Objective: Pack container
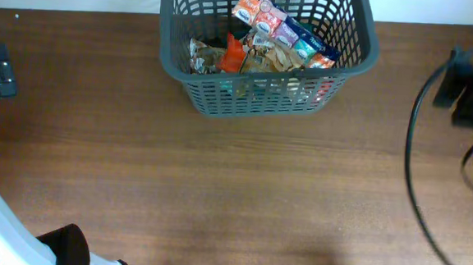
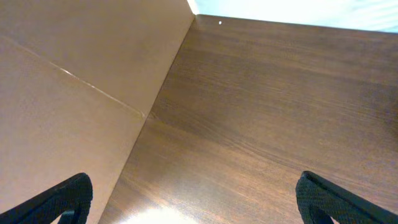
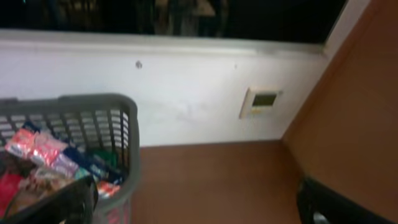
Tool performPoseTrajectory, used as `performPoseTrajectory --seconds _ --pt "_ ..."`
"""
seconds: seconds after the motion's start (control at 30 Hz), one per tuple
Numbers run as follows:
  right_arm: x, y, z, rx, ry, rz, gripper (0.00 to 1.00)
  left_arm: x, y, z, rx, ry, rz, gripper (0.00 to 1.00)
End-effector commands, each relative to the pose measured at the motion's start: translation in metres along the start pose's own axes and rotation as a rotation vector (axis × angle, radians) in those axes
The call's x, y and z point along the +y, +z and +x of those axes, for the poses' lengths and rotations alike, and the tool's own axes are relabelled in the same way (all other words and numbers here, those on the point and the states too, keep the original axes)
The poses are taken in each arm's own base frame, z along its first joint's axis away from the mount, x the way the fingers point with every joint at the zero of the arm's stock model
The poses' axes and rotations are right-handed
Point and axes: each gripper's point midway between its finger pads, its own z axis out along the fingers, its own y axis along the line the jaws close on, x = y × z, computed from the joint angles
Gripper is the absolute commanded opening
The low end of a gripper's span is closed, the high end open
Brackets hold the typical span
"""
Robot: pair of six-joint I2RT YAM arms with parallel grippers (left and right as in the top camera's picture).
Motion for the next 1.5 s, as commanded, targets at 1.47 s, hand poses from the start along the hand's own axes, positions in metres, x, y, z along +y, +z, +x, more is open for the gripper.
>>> performPoseTrajectory --seconds 1.47 --pt "0.028 0.007 0.351 0.043 0.003 -0.002 0.99 0.002 -0.005 0.0 -0.013 -0.019 -0.001 0.99"
